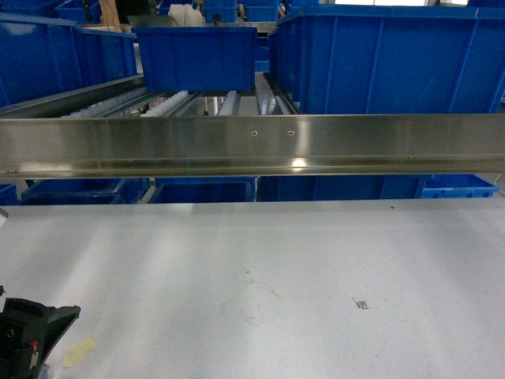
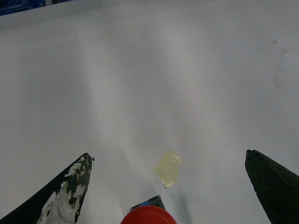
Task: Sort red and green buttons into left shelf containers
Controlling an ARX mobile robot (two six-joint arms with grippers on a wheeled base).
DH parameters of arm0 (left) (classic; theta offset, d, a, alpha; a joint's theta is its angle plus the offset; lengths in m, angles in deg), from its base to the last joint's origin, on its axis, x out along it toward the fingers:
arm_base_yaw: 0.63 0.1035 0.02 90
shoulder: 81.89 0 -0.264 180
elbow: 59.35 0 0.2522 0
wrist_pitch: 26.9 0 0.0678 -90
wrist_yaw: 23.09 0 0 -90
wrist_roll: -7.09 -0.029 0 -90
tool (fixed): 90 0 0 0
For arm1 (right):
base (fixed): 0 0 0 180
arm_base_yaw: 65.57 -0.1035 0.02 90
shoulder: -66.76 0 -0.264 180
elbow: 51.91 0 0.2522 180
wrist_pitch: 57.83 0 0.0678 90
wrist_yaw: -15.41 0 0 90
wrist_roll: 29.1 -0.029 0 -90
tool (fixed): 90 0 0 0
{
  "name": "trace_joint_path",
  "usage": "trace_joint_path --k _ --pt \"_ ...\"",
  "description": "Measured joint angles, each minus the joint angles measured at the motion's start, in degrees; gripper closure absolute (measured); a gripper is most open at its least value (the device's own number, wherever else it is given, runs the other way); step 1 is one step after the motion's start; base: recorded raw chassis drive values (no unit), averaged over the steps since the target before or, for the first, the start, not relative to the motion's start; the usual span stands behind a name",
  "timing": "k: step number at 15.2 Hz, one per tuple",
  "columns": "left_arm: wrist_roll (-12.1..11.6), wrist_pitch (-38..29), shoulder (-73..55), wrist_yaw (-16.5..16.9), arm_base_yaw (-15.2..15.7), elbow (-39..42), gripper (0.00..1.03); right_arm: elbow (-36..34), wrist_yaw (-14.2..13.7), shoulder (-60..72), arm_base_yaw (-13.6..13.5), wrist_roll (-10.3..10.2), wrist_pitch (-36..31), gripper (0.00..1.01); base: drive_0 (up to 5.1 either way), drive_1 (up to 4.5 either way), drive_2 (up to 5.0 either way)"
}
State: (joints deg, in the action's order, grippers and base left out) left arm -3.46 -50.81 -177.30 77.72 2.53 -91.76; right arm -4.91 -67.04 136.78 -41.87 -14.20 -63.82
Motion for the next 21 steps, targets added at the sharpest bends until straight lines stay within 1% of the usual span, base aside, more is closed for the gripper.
trace_joint_path --k 2,5,10,12,14,15,17,21 --pt "0.0 -2.19 -3.48 -1.25 0.2 1.36 0.05 0.0 0.0 0.0 0.0 0.0 0.02 0.72 0.0 0.0 0.0" --pt "0.0 -5.97 -6.62 -2.27 0.98 3.28 0.05 0.0 0.0 0.0 0.0 0.02 0.0 0.72 0.0 0.0 0.0" --pt "-0.13 -9.79 -14.45 -2.23 2.1 2.93 0.05 0.0 0.0 0.0 0.0 0.02 0.0 0.72 0.0 0.0 0.0" --pt "-0.55 -9.53 -15.08 -2.14 1.84 2.38 0.05 0.0 0.0 0.0 0.0 0.02 0.0 0.72 0.0 0.0 0.0" --pt "-1.95 -10.84 -14.86 -2.03 1.27 2.32 0.05 0.0 0.0 0.0 0.0 0.02 0.0 0.72 0.0 0.0 0.0" --pt "-2.05 -10.71 -14.86 -2.01 1.07 2.34 0.05 0.0 0.0 0.0 0.0 0.02 0.0 0.72 0.0 0.0 0.0" --pt "-2.21 -10.71 -14.86 -2.01 1.07 2.34 0.24 0.0 0.0 0.0 0.0 0.0 0.0 0.72 0.0 0.0 0.0" --pt "-2.4 -10.75 -14.86 -2.01 1.07 2.34 0.67 0.0 0.0 0.0 0.0 0.02 0.0 0.72 0.0 0.0 0.0"
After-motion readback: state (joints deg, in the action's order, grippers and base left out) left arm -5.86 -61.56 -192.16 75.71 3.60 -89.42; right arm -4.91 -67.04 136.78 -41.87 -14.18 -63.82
